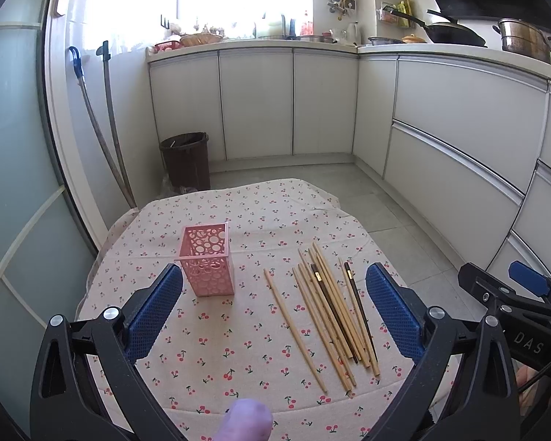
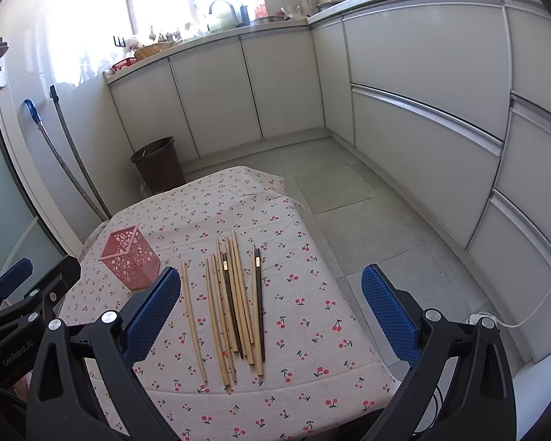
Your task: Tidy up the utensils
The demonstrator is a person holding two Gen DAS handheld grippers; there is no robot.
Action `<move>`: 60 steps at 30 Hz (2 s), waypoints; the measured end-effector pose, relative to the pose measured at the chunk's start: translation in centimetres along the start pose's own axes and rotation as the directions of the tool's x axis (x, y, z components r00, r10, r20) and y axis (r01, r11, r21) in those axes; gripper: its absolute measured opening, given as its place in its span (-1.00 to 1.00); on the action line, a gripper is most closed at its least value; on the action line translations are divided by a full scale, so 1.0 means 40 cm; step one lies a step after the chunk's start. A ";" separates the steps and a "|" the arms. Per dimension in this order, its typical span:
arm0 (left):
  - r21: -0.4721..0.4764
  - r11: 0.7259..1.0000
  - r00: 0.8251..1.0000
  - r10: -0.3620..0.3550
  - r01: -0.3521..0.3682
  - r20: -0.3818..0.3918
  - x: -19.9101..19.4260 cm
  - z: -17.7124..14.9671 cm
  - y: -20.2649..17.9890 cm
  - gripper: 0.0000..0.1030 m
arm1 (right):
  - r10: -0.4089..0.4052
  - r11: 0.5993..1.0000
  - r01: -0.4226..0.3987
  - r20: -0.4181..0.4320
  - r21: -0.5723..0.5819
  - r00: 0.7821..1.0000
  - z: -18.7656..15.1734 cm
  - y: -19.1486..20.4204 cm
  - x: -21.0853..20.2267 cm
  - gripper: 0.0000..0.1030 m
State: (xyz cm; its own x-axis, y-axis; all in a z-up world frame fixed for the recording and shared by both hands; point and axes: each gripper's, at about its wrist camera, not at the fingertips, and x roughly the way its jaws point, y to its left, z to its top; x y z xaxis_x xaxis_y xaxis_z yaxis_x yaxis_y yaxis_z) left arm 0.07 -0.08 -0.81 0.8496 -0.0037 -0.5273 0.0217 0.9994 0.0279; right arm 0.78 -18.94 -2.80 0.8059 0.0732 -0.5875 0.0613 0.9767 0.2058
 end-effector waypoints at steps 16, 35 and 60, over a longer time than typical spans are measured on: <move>0.002 1.000 1.000 0.005 -0.005 -0.008 0.008 -0.007 0.006 0.86 | -0.001 1.000 0.001 -0.009 -0.008 1.000 0.000 0.004 0.007 0.87; 0.010 1.000 1.000 0.007 -0.007 -0.016 0.015 -0.014 0.006 0.86 | 0.000 1.000 0.000 -0.008 0.008 1.000 -0.001 -0.001 0.006 0.87; 0.005 1.000 0.999 0.011 -0.011 -0.030 0.025 -0.031 0.020 0.86 | -0.001 1.000 0.001 -0.012 0.007 1.000 -0.003 0.002 0.006 0.87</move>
State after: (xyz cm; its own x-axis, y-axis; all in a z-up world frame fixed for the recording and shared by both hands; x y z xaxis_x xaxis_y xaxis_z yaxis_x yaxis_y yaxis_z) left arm 0.27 0.76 -2.36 0.8338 0.0087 -0.5520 0.0146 0.9992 0.0378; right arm 0.91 -18.83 -3.03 0.7989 0.0746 -0.5968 0.0664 0.9752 0.2109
